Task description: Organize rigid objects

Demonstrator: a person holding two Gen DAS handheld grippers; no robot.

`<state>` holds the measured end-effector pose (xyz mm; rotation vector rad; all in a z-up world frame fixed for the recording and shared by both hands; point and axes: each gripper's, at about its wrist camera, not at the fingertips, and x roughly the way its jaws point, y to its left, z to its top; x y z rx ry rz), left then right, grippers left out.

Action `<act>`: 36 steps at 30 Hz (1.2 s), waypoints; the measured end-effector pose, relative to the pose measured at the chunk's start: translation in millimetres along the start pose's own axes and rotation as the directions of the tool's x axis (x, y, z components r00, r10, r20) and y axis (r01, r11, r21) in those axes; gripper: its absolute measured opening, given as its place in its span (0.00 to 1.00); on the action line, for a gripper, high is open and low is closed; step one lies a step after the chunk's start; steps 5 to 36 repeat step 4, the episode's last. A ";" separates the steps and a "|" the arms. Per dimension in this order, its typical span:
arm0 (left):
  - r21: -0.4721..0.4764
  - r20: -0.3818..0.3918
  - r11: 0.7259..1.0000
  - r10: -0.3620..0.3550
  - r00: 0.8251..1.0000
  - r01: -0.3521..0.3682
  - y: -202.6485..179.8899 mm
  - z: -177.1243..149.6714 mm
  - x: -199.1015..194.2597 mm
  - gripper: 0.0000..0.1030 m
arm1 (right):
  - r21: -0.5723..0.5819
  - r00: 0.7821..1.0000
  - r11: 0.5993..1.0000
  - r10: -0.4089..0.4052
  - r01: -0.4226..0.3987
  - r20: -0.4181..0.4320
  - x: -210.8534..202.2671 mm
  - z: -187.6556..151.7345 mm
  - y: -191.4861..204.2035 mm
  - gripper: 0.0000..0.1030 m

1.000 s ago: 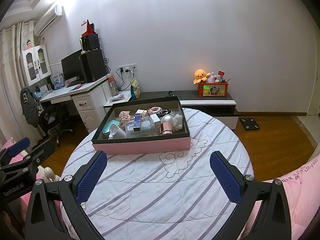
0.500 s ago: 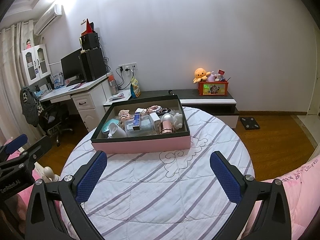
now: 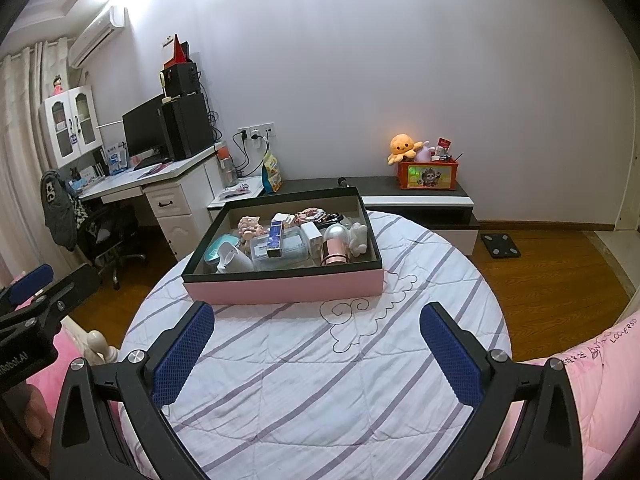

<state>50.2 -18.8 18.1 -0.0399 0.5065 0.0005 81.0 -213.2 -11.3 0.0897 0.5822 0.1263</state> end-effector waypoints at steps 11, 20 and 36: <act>-0.028 0.017 0.998 -0.051 0.999 0.051 2.8 1.5 -4.9 1.00 | 0.000 1.000 1.000 -0.001 0.001 -0.002 1.4 -0.9 1.1 1.00; -0.028 0.017 0.998 -0.051 0.999 0.051 2.8 1.5 -4.9 1.00 | 0.000 1.000 1.000 -0.001 0.001 -0.002 1.4 -0.9 1.1 1.00; -0.028 0.017 0.998 -0.051 0.999 0.051 2.8 1.5 -4.9 1.00 | 0.000 1.000 1.000 -0.001 0.001 -0.002 1.4 -0.9 1.1 1.00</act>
